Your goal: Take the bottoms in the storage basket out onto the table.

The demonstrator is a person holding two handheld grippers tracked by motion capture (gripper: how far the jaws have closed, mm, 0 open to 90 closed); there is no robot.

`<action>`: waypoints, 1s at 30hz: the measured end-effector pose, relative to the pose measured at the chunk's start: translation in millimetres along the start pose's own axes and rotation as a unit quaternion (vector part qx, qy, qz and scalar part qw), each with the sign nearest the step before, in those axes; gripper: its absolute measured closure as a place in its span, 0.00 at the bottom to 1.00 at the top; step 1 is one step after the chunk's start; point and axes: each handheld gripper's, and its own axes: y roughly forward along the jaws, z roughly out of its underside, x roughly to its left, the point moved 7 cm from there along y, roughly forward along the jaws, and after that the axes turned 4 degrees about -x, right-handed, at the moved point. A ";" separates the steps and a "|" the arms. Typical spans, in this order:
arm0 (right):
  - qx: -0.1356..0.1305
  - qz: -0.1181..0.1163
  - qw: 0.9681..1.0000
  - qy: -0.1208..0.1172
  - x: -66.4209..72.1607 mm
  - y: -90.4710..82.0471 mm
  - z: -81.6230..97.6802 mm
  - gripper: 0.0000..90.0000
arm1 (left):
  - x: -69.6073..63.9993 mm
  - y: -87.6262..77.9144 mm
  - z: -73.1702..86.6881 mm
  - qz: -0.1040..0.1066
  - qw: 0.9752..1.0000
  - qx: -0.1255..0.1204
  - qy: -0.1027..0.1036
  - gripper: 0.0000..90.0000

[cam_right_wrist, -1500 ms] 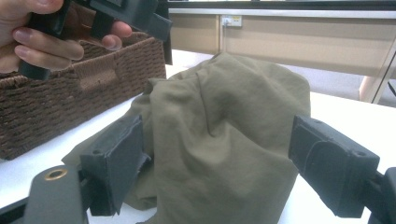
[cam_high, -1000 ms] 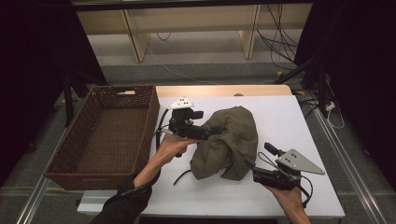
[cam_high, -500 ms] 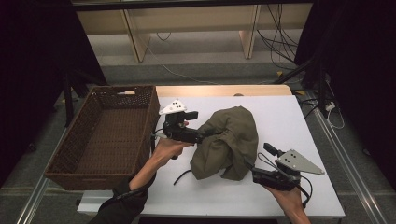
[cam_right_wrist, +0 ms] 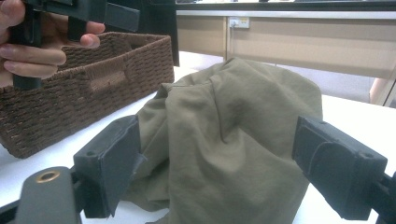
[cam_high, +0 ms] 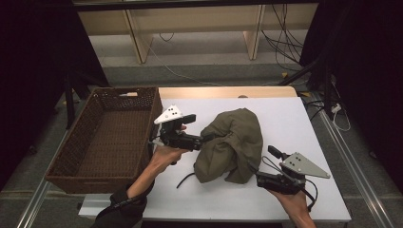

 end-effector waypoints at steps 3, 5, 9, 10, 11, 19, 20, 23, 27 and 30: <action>0.000 -0.001 1.000 -0.001 0.6 -0.3 -0.3 0.18 | -0.4 -3.4 0.3 -0.003 1.000 -0.010 0.003 0.02; 0.000 -0.002 1.000 -0.001 0.8 -0.1 0.0 0.18 | -0.6 -5.5 1.0 -0.005 1.000 -0.014 0.004 0.01; -0.001 -0.003 1.000 -0.001 1.2 0.2 -0.1 0.18 | -1.7 -8.9 2.4 -0.010 1.000 -0.020 0.009 0.01; 0.000 -0.003 1.000 -0.002 1.3 0.1 -0.1 0.18 | -1.9 -9.6 3.2 -0.011 1.000 -0.019 0.011 0.01; -0.001 -0.003 1.000 -0.001 1.5 0.2 -0.2 0.18 | -2.4 -10.1 3.7 -0.012 1.000 -0.019 0.012 0.01; -0.001 -0.005 1.000 -0.002 2.3 0.1 -0.2 0.18 | -5.0 -14.6 6.6 -0.016 0.999 -0.022 0.022 0.01; -0.001 -0.005 1.000 -0.001 2.5 0.1 -0.2 0.18 | -5.3 -15.3 7.0 -0.016 0.999 -0.023 0.021 0.01; 0.000 -0.006 1.000 -0.004 3.4 0.9 0.1 0.18 | -6.0 -17.9 8.2 -0.018 0.999 -0.026 0.021 0.01; -0.001 -0.007 1.000 -0.007 3.8 -0.1 -0.5 0.18 | -6.4 -22.0 9.9 -0.020 0.999 -0.030 0.025 0.01; -0.002 -0.007 1.000 -0.007 3.6 -0.1 -0.3 0.18 | -5.8 -24.6 12.9 -0.022 0.999 -0.032 0.025 0.01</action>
